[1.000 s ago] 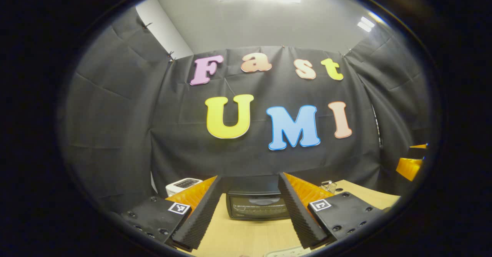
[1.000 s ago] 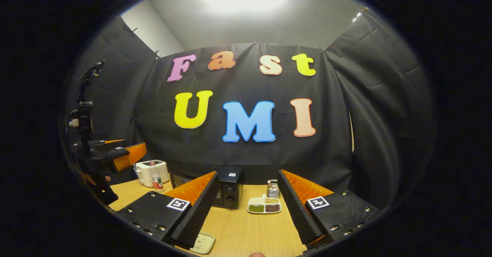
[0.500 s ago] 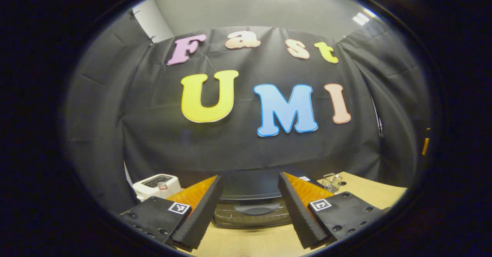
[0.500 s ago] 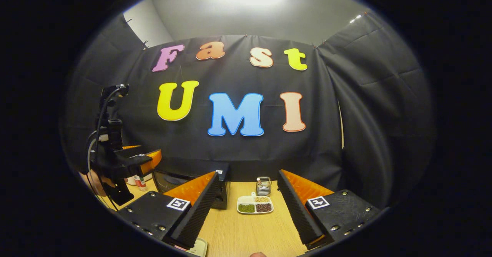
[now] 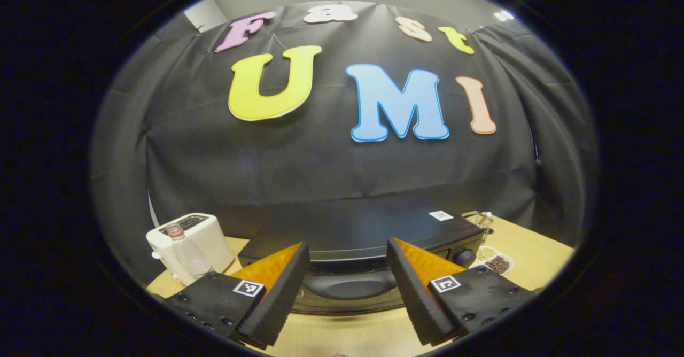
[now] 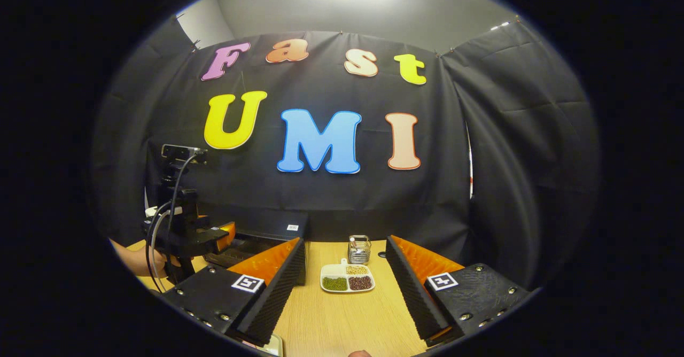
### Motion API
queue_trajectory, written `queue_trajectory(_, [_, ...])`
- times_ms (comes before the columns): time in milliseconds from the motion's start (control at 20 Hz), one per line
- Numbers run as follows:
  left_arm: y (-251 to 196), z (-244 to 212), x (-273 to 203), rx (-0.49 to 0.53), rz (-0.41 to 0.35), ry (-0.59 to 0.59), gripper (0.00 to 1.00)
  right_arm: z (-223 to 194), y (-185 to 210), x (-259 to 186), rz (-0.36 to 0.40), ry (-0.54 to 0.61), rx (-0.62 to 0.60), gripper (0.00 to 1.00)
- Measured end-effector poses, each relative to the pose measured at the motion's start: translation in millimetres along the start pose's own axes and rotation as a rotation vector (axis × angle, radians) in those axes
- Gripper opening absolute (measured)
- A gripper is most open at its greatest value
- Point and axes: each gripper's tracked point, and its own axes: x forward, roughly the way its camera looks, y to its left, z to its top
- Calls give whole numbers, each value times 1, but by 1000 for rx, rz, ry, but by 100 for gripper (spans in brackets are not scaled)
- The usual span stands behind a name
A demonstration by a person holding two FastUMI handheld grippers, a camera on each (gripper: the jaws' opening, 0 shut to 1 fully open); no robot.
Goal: Open the electric oven with the left hand, put the food in, and close the electric oven.
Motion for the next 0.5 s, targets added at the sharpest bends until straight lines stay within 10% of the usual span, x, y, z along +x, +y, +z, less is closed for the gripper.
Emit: queue_trajectory(500, [-4, -33, -22, -12, 15, 20, 100, -7, 12, 2, 54, 34, -36, 96])
